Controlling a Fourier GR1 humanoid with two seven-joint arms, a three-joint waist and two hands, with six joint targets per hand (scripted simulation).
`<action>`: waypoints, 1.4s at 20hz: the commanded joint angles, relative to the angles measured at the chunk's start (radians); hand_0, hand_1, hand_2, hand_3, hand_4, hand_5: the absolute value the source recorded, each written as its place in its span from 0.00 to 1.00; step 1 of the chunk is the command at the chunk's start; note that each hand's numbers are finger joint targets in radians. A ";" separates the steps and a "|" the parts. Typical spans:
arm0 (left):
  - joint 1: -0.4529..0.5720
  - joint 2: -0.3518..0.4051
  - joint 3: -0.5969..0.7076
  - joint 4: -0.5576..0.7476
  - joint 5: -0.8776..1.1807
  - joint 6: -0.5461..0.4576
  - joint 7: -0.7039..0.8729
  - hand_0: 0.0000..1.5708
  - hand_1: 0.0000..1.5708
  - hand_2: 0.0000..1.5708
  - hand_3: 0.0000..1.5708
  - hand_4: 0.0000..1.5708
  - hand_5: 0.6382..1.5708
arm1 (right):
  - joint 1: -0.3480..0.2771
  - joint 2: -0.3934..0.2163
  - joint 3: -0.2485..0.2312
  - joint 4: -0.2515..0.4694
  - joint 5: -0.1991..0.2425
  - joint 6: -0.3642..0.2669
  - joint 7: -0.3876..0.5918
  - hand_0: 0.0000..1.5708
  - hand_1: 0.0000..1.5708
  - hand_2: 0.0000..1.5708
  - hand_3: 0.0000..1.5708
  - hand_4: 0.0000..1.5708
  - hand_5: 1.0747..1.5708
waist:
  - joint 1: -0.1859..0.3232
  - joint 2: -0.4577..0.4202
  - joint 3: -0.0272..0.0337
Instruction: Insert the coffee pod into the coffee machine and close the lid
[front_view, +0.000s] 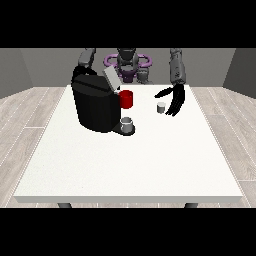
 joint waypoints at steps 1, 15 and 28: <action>-0.018 0.023 -0.029 0.042 -0.056 -0.019 -0.006 0.45 0.45 0.49 0.31 0.00 1.00 | -0.002 -0.010 -0.007 0.049 0.003 0.008 -0.007 0.00 0.00 0.00 0.00 0.25 1.00 | 0.011 -0.014 0.0003; -0.090 -0.008 -0.047 0.153 -0.210 0.170 -0.065 0.49 0.49 0.58 0.44 0.22 1.00 | -0.053 -0.004 0.000 0.044 -0.006 -0.030 0.037 0.00 0.00 0.00 0.00 0.31 1.00 | -0.010 -0.013 0.0000; -0.126 0.056 -0.086 0.223 -0.325 0.171 -0.144 0.78 0.78 0.86 0.83 0.30 1.00 | -0.043 -0.004 -0.012 0.058 -0.027 -0.031 0.026 0.00 0.00 0.00 0.00 0.27 1.00 | -0.004 -0.015 0.0002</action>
